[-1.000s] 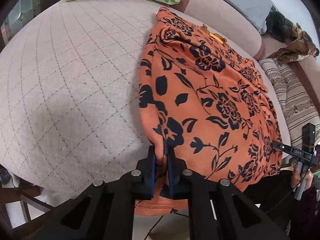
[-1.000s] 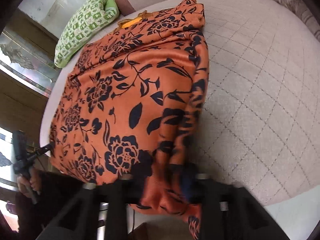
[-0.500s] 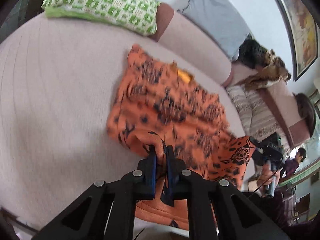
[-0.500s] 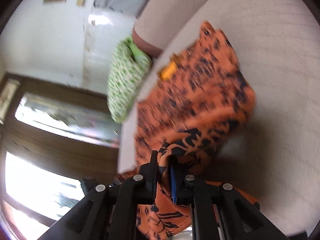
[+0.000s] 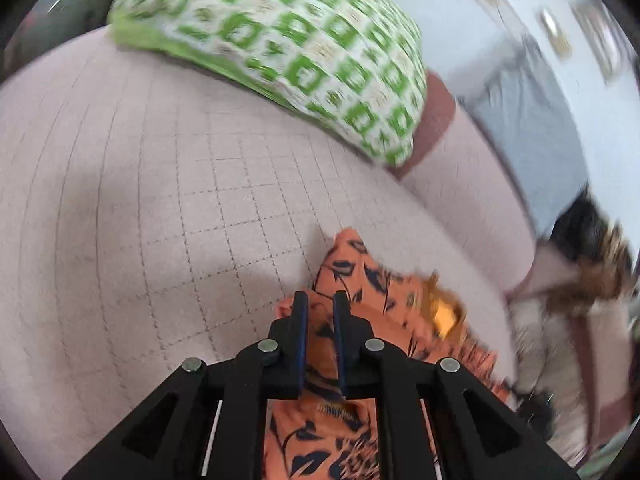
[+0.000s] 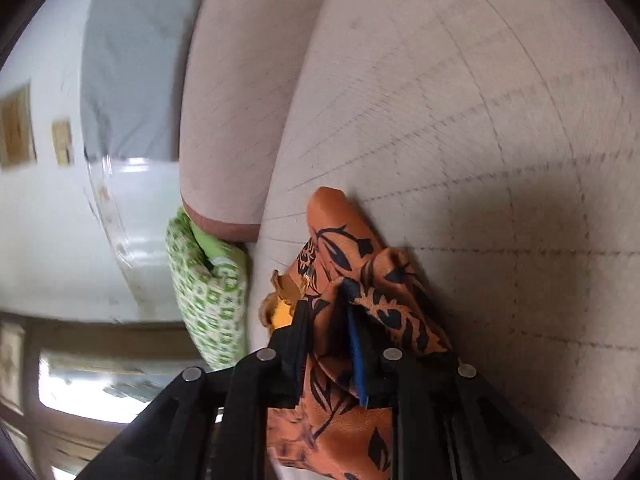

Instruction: Fold small clothes

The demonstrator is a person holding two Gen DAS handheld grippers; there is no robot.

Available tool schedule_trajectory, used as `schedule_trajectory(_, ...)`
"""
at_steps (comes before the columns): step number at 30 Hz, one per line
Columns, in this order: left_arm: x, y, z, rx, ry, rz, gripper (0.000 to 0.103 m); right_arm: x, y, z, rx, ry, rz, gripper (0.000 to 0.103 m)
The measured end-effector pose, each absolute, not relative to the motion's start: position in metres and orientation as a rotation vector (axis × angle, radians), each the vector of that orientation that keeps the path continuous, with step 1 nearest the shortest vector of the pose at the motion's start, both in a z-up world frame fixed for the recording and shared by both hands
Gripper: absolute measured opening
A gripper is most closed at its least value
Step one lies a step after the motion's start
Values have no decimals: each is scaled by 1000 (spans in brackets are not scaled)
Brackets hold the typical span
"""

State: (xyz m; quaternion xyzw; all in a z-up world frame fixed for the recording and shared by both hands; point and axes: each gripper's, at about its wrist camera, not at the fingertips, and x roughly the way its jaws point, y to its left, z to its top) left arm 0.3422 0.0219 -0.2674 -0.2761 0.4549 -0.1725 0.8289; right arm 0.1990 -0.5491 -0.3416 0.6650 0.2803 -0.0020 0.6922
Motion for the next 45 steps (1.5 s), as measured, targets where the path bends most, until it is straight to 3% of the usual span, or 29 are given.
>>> schedule_trajectory(2,323,32,-265,-637,890,-329,14,193,-552,-328,1430,617,1,26)
schedule_trajectory(3,311,36,-260,-629,858,-296,20,186,-554,-319,1391,596,-19,35)
schedule_trajectory(4,303,34,-254,-602,853,-265,24,179,-555,-310,1356,566,-45,57)
schedule_trajectory(5,296,31,-248,-570,856,-245,27,164,-560,-298,1320,521,-86,72)
schedule_trajectory(6,284,24,-240,-533,859,-244,27,155,-561,-289,1290,478,-127,79)
schedule_trajectory(9,250,8,-232,-475,832,-272,30,142,-536,-256,1082,509,-109,75)
schedule_trajectory(11,226,-12,-236,-405,839,-267,42,148,-500,-242,940,585,-36,65)
schedule_trajectory(13,214,-32,-251,-344,907,-284,43,163,-459,-241,857,673,59,40)
schedule_trajectory(14,213,-39,-259,-332,942,-303,43,171,-437,-243,836,717,114,37)
schedule_trajectory(20,224,-54,-287,-331,1054,-304,43,206,-332,-272,698,947,260,37)
schedule_trajectory(24,243,-52,-297,-352,1083,-298,42,227,-312,-288,659,991,189,37)
schedule_trajectory(30,265,-55,-296,-365,1112,-338,43,277,-339,-276,567,913,-22,35)
schedule_trajectory(36,272,-60,-300,-341,1146,-375,43,355,-377,-228,497,750,-186,35)
schedule_trajectory(40,273,-53,-300,-369,1158,-399,43,362,-377,-205,488,678,-235,40)
schedule_trajectory(42,272,-51,-300,-376,1161,-403,43,353,-368,-201,441,681,-220,52)
schedule_trajectory(45,267,-45,-298,-387,1161,-400,43,339,-349,-212,488,736,-108,52)
